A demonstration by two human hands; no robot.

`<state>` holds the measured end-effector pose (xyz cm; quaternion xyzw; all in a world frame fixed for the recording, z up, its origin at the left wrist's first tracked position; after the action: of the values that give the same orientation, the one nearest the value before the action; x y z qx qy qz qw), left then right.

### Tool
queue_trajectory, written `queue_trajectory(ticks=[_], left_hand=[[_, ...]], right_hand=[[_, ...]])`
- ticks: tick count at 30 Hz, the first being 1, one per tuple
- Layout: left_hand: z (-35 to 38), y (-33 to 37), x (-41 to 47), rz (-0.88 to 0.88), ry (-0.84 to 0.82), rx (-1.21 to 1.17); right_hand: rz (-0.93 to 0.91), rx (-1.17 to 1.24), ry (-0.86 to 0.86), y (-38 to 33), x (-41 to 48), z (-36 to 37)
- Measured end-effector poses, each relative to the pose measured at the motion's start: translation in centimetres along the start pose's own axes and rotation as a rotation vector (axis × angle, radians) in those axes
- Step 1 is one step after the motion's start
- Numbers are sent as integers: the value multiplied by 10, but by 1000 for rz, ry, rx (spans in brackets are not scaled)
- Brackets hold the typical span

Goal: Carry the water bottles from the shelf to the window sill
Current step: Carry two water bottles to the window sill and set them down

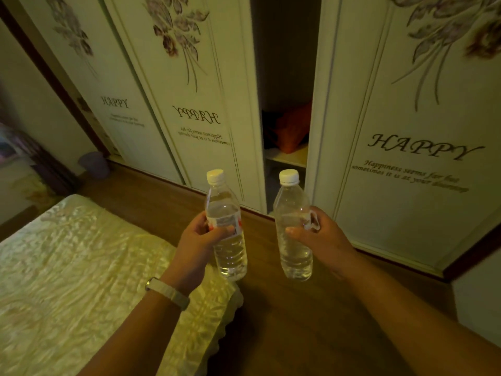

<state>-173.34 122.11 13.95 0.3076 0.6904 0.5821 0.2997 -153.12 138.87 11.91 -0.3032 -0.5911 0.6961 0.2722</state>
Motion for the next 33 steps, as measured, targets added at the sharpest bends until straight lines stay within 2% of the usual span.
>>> queue_trajectory(ticks=[6,18,25,33], left_hand=[[-1,10,68,22,7,-26],[-39,-35,269,-52,-21,-125],[-85,-23,368,-42,14,-99],[-138,-13,425,-59,135,-70]], right_hand=[[-3,-1,-12,-7,71,-1],[67,-114,52,10,270,36],[26,-73,-13,-25,378,81],[7,-36,-133,-35,478,136]])
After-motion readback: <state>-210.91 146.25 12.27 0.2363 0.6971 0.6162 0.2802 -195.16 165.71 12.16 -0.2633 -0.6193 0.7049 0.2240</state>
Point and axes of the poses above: each hand's wrist, its own x-axis towards the middle knuckle, its own z-axis out of the palm, y = z × x, the point moved 5 cm from there along x, towards the middle knuckle, and after that the axes turned 14 degrees about x, right-handed, at the moved point
